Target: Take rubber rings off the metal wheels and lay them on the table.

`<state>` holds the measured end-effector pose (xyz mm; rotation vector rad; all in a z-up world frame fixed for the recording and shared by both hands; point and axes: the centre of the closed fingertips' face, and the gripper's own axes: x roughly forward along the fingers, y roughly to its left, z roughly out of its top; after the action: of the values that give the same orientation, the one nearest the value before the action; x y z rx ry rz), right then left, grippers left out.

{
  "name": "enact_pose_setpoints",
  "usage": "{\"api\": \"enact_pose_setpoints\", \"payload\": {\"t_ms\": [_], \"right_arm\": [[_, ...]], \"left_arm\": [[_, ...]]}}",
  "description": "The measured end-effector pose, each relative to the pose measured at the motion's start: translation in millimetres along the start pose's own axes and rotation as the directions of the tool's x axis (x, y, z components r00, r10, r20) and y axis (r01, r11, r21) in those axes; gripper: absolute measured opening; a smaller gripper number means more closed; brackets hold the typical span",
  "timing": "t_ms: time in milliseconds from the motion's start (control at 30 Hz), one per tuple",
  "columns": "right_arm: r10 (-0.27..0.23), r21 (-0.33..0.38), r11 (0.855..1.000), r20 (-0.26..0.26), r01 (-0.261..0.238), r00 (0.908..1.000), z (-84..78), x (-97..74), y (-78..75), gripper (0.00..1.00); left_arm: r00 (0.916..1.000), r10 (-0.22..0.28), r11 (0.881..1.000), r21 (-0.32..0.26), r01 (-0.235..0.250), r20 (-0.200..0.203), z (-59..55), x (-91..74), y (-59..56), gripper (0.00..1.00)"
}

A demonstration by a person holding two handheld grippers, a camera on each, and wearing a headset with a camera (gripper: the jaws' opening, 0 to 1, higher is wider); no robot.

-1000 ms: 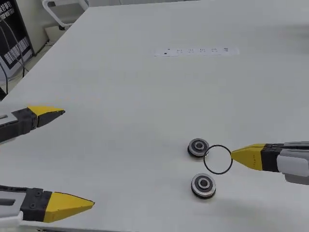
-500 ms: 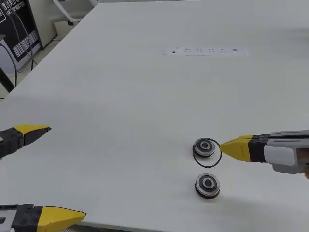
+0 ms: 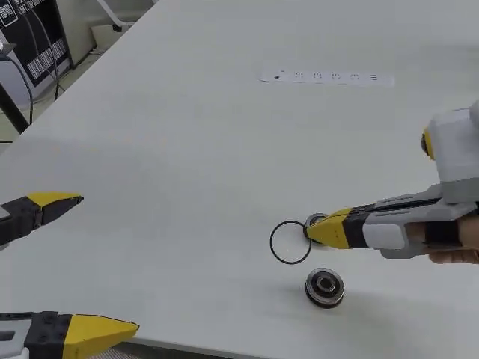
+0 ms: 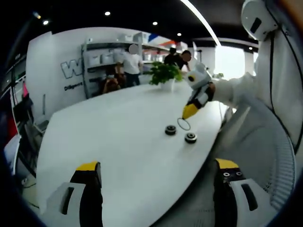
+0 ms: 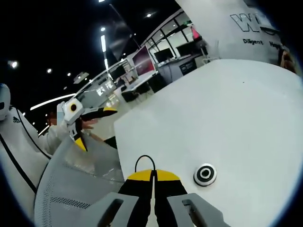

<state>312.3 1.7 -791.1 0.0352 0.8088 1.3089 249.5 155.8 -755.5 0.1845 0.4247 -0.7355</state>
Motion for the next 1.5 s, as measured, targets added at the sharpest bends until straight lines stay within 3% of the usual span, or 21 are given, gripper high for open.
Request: {"api": "enact_pose_setpoints", "payload": {"t_ms": [200, 367, 533, 733, 1133, 1300, 1500], "right_arm": [[0.011, -0.018, 1.0, -0.066, -0.012, 0.9978, -10.7, 20.1, -4.0, 0.0], [-0.007, -0.027, 1.0, -0.087, 0.004, 0.9962, -14.4, 31.2, -11.2, 0.0], [-0.025, -0.008, 1.0, -0.141, 0.024, 0.9897, -27.3, 42.1, -22.2, 0.0], [-0.041, 0.002, 0.999, -0.145, 0.042, 0.9886, -30.7, 50.4, -29.0, 0.0], [-0.08, -0.026, 0.997, -0.161, 0.076, 0.9837, -36.5, 51.4, -35.9, 0.0], [-0.107, -0.046, 0.994, -0.161, 0.1, 0.9812, -37.8, 47.3, -40.7, 0.07], [-0.088, -0.081, 0.994, -0.15, 0.077, 0.9848, -35.8, 35.8, -34.6, 0.08]], "left_arm": [[1.0, -0.005, 1.0, -0.008, 0.004, -0.008, -1.5, 1.4, -1.0, 0.99], [0.9998, -0.01, 1.0, -0.011, 0.01, -0.017, -2.7, 2.5, -2.5, 0.99], [0.9996, -0.004, 1.0, -0.009, 0.004, -0.028, -4.2, 4.8, -2.2, 1.0], [0.9989, -0.012, 1.0, -0.018, 0.012, -0.045, -5.9, 6.6, -4.9, 1.0], [0.9986, -0.021, 1.0, -0.017, 0.02, -0.048, -4.4, 7.2, -7.6, 0.99], [0.9987, -0.029, 0.999, -0.017, 0.028, -0.041, -1.9, 8.3, -9.2, 0.98], [0.9976, -0.038, 0.999, -0.005, 0.038, -0.058, -1.3, 10.7, -9.1, 0.97]]}}
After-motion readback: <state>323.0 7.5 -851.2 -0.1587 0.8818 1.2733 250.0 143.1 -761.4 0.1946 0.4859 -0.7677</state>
